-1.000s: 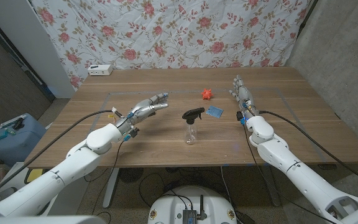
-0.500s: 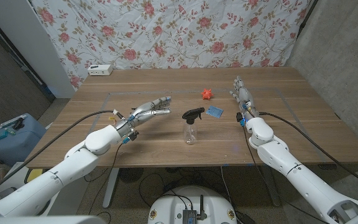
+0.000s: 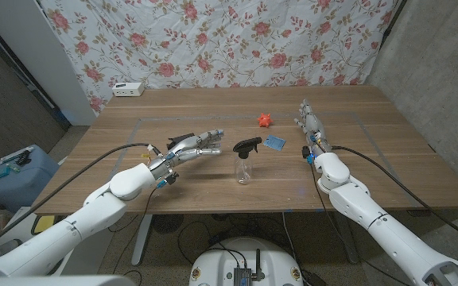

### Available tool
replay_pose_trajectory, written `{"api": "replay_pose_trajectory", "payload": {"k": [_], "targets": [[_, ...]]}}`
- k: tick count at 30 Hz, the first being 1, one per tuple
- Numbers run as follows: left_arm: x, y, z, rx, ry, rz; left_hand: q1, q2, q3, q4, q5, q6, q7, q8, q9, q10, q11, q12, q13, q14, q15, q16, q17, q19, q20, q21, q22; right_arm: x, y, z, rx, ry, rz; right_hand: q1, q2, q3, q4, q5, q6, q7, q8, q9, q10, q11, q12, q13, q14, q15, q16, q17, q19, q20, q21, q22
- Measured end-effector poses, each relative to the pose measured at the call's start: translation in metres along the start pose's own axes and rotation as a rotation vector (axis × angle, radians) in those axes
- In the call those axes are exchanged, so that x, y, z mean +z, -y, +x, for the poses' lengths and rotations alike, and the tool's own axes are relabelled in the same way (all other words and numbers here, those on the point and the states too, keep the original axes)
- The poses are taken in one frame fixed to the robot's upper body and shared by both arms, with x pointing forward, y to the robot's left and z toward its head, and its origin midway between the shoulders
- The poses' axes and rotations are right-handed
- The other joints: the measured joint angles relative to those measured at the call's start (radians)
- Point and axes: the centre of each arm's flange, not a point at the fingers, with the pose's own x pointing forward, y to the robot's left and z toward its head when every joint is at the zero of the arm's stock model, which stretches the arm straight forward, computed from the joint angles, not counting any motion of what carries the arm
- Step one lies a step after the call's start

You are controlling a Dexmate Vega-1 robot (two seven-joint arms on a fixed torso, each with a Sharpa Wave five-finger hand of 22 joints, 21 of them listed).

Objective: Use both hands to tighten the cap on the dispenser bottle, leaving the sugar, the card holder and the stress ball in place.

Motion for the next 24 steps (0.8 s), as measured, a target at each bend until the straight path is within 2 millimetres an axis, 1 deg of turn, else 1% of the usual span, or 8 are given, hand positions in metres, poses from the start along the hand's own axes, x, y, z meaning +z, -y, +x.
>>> {"api": "replay_pose_trajectory", "payload": {"k": [2,7,10,13,15,18,24], "targets": [[-0.001,0.002,0.000,-0.004,0.001,0.000,0.003,0.003,-0.008,0.000,0.000,-0.002,0.002,0.000,0.000,0.000,0.000,0.000,0.000,0.000,0.000,0.000,0.000,0.000,0.000,0.000,0.000,0.000,0.000,0.000,0.001,-0.002,-0.002,0.000,0.000,0.000,0.000,0.000,0.000,0.000,0.000,0.000,0.000,0.000,0.000,0.000,0.000,0.000,0.000,0.000,0.000,0.000,0.000,0.000],[-0.003,0.007,0.003,-0.016,0.008,0.001,0.012,0.002,-0.008,0.000,0.004,-0.004,0.004,0.000,0.000,0.000,0.000,0.000,0.000,0.000,0.000,0.000,0.000,0.000,0.000,0.000,0.000,0.001,0.001,0.000,0.002,-0.005,-0.006,0.000,0.000,0.000,0.000,0.000,0.000,0.000,0.000,0.000,0.000,0.000,0.000,0.000,0.000,0.000,0.000,0.000,0.000,0.000,0.000,0.000],[-0.004,0.009,0.004,-0.021,0.011,0.001,0.017,-0.002,-0.017,0.000,0.008,-0.004,0.004,0.000,0.000,0.000,0.000,0.000,0.000,0.000,0.000,0.000,0.000,0.000,0.000,0.000,0.000,0.001,0.001,0.000,0.002,-0.007,-0.007,0.000,0.000,0.000,0.000,0.000,0.000,0.000,0.000,0.000,0.000,0.000,0.000,0.000,0.000,0.000,0.000,0.000,0.000,0.000,0.000,0.000],[-0.006,0.012,0.006,-0.027,0.013,-0.001,0.026,-0.001,-0.017,0.000,0.008,-0.004,0.004,0.000,0.000,-0.005,0.005,0.000,0.000,0.004,0.004,0.000,0.000,0.005,0.005,0.000,0.000,0.002,0.001,0.001,0.002,-0.007,-0.008,0.000,0.000,0.000,0.000,0.000,0.000,0.000,0.000,0.000,0.000,0.000,0.000,0.000,0.000,0.000,0.000,0.000,0.000,0.000,0.000,0.000],[-0.006,0.014,0.009,-0.037,0.015,0.000,0.026,-0.001,-0.021,-0.004,0.008,-0.004,0.004,0.000,0.000,-0.005,0.005,0.000,0.000,0.004,0.004,0.000,0.000,0.005,0.005,0.000,0.000,0.002,0.001,0.002,0.002,-0.007,-0.008,0.000,0.000,0.000,0.000,0.000,0.000,0.000,0.000,0.000,-0.001,0.001,0.000,0.000,0.000,0.000,0.000,0.000,0.000,0.000,0.000,0.000],[-0.008,0.017,0.012,-0.047,0.018,-0.003,0.034,-0.001,-0.025,0.000,0.015,-0.004,0.004,0.000,0.000,-0.005,0.005,0.000,0.000,0.004,0.004,0.000,0.000,0.005,0.005,0.000,0.000,0.003,0.002,0.002,0.001,-0.007,-0.008,0.000,0.000,0.000,0.000,0.000,0.000,0.000,0.000,0.000,-0.004,0.004,0.000,0.000,0.000,0.000,0.000,0.000,0.000,0.000,0.000,0.000],[-0.010,0.023,0.018,-0.072,0.023,-0.008,0.043,-0.002,-0.029,-0.004,0.015,-0.003,0.004,0.000,0.000,-0.005,0.005,0.000,0.000,0.004,0.004,0.000,0.000,0.009,0.002,0.000,0.000,0.001,0.002,0.002,-0.001,-0.010,-0.008,0.000,0.000,0.000,0.000,0.000,0.000,0.000,0.000,0.000,-0.004,0.004,0.000,0.000,0.000,0.000,0.000,0.002,0.000,0.000,0.000,0.000]]}}
